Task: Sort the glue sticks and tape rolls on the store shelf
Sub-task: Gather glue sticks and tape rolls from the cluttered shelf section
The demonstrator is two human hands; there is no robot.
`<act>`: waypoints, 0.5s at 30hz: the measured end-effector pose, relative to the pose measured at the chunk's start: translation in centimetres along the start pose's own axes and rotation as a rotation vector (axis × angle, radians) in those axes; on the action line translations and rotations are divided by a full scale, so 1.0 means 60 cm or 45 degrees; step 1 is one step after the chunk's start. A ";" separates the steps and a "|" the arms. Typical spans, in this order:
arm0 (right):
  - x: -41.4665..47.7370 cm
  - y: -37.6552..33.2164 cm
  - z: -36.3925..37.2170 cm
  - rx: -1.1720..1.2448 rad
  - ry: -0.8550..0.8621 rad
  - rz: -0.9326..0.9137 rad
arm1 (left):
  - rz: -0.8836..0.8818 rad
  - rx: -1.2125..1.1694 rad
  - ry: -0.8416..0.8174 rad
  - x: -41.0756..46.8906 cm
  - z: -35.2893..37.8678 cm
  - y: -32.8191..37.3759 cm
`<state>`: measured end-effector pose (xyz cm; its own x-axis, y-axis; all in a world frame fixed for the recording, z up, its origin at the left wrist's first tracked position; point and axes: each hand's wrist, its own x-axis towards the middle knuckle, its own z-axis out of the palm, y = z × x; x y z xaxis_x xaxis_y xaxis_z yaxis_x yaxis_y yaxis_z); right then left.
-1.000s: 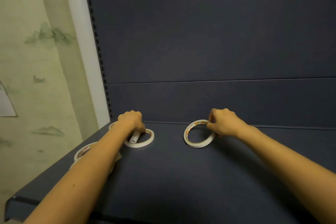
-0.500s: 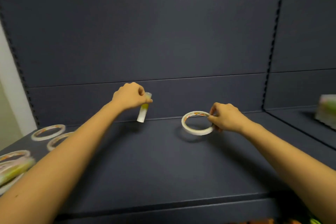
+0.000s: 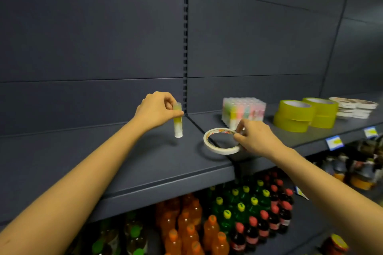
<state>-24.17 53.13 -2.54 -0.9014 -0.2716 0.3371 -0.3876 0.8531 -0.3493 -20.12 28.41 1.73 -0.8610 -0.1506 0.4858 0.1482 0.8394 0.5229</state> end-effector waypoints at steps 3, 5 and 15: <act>-0.017 0.085 -0.028 -0.067 0.062 0.049 | 0.055 -0.045 -0.014 0.003 0.081 0.066; -0.027 0.133 -0.047 -0.080 0.098 0.065 | 0.099 -0.028 -0.038 0.008 0.130 0.107; -0.044 0.283 -0.106 -0.046 0.141 0.144 | 0.248 -0.047 0.076 0.070 0.272 0.218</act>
<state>-27.15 71.18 -3.78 -0.9115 -0.1241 0.3922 -0.2760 0.8914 -0.3594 -29.74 47.29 -0.85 -0.7841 -0.0187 0.6204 0.3280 0.8361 0.4398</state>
